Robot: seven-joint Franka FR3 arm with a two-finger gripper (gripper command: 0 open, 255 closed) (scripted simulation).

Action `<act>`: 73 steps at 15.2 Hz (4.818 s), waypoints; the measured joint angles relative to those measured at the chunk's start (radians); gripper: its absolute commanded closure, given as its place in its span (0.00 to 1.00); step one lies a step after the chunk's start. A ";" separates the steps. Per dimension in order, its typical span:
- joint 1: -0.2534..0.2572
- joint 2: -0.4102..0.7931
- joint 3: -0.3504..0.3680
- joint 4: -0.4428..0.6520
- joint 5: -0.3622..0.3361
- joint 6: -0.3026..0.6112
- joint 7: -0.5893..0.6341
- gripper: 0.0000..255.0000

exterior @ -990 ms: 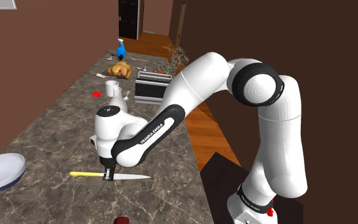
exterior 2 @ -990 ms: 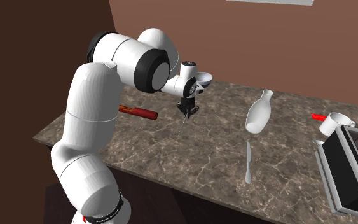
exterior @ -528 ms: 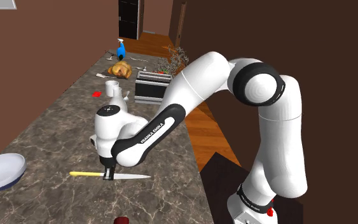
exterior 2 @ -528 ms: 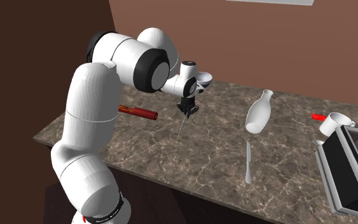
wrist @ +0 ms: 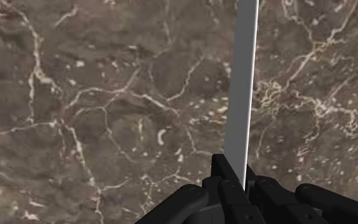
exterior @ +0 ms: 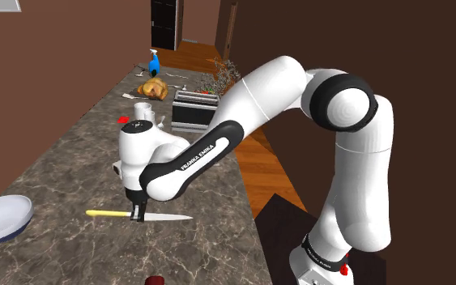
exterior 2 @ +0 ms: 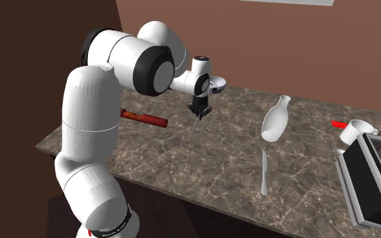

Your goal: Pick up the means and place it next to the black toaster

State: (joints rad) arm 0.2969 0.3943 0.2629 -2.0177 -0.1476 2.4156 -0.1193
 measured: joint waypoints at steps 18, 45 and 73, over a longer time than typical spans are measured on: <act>-0.022 -0.145 0.027 0.062 0.062 -0.200 -0.042 1.00; -0.029 -0.256 0.037 0.285 0.106 -0.530 -0.072 1.00; -0.364 -0.113 -0.210 0.499 0.146 -0.599 -0.664 1.00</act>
State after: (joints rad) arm -0.0672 0.2815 0.0526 -1.5189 -0.0016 1.8167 -0.7835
